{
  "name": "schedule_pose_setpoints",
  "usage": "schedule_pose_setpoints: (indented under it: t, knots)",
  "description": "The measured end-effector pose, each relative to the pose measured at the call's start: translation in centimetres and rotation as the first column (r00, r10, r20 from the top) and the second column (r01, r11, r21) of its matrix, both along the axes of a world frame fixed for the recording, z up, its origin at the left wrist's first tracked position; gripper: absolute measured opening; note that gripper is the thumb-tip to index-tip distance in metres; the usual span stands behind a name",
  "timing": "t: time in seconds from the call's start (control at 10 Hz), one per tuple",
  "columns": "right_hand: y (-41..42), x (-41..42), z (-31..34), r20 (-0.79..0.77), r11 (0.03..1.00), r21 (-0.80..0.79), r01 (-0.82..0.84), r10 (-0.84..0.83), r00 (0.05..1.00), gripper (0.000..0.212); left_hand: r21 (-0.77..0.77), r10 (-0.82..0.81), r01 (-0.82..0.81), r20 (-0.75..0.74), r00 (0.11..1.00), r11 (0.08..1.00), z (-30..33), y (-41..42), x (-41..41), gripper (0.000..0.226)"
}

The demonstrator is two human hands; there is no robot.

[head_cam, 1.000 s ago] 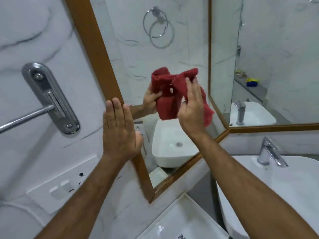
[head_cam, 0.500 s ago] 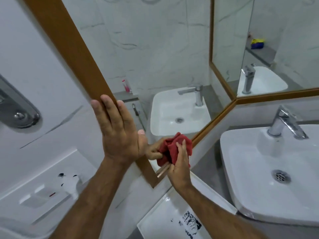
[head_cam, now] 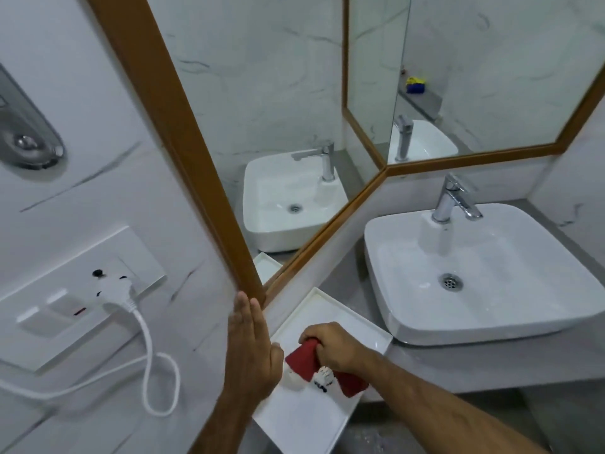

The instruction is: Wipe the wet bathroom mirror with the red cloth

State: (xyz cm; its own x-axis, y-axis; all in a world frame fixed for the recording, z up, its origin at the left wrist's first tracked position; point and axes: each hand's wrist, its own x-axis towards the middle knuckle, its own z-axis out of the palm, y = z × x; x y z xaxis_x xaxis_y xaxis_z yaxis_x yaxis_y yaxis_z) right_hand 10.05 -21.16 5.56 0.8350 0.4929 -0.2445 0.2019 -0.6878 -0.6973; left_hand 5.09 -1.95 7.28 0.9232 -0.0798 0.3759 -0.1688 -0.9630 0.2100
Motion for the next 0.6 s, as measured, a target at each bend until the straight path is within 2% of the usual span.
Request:
schedule_pose_setpoints:
  t: [0.1, 0.2, 0.3, 0.4, 0.5, 0.6]
  knots:
    - [-0.4, -0.1, -2.1, 0.140, 0.991, -0.132, 0.032, -0.013, 0.990, 0.029, 0.106, 0.074, -0.041, -0.328, 0.942, 0.994, -4.1, -0.4, -3.0, 0.107]
    - [0.2, -0.6, -5.6, 0.331, 0.939, -0.344, -0.032, 0.153, 0.931, 0.058, 0.153, 0.104, -0.047, -0.388, 0.916, 0.987, -6.7, -0.3, -4.4, 0.109]
    - [0.4, -2.3, -10.5, 0.315, 0.849, -0.499, -0.172, 0.362, 0.877, 0.068, 0.186, 0.049, 0.014, -0.328, 0.943, 0.982, -9.2, 0.4, -5.9, 0.090]
    - [1.4, -6.1, -15.4, 0.204, 0.852, -0.476, -0.218, 0.348, 0.915, 0.066, 0.158, -0.014, 0.069, -0.323, 0.946, 0.985, -10.8, 0.9, -7.4, 0.077]
    - [1.9, -7.3, -15.3, 0.192, 0.863, -0.479, -0.158, 0.279, 0.941, 0.077, 0.172, 0.003, 0.064, -0.364, 0.932, 0.983, -10.5, 1.0, -7.7, 0.082]
    - [1.3, -7.1, -13.0, 0.072, 0.906, -0.400, -0.140, 0.183, 0.980, 0.095, 0.198, -0.004, 0.069, -0.312, 0.950, 0.978, -9.9, 0.9, -8.0, 0.090]
